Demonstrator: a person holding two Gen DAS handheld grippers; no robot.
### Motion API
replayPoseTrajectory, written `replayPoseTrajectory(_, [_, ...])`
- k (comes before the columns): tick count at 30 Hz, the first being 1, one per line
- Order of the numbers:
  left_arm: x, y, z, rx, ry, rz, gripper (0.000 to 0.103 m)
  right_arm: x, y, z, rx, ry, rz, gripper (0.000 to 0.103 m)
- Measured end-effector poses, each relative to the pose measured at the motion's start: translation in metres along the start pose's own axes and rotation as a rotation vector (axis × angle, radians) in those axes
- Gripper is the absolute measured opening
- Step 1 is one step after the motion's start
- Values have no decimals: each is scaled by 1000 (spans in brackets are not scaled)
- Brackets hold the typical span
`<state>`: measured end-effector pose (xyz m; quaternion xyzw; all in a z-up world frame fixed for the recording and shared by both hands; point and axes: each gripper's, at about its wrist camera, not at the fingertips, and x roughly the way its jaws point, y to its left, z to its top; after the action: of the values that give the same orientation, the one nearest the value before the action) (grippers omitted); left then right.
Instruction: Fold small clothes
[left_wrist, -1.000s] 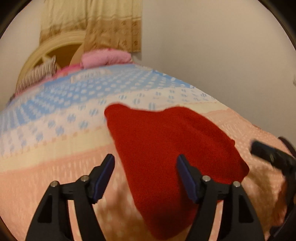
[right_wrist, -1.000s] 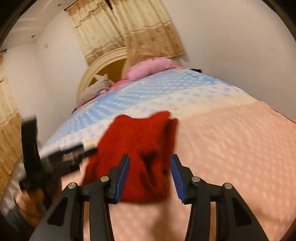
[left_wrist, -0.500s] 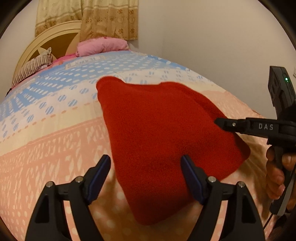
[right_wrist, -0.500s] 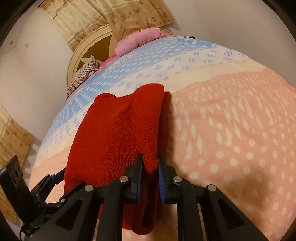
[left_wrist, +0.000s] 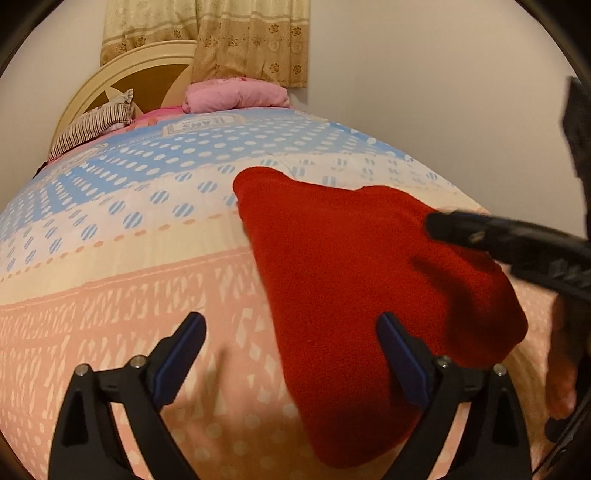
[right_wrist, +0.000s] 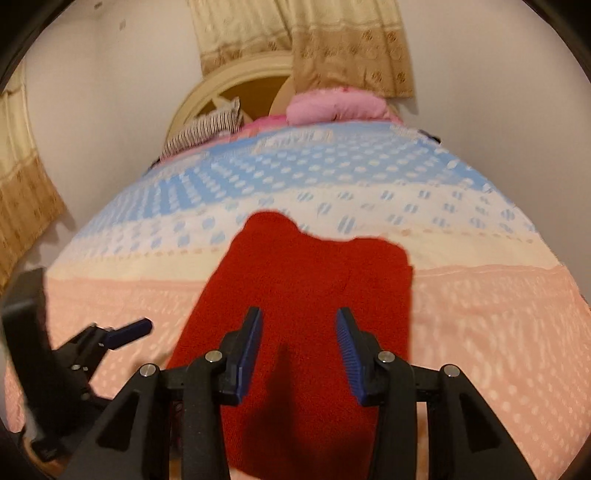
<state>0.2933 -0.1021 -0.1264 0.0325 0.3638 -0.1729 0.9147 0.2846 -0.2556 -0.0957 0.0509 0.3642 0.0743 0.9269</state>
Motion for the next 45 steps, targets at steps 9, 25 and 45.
replayPoseTrajectory(9, [10, 0, -3, 7, 16, -14, 103, 34, -31, -21, 66, 59, -26, 42])
replayPoseTrajectory(25, [17, -1, -9, -10, 41, -40, 103, 40, -33, -31, 111, 11, -27, 45])
replayPoseTrajectory(45, [37, 10, 11, -13, 38, 11, 103, 37, -48, -2, 124, 50, 52, 46])
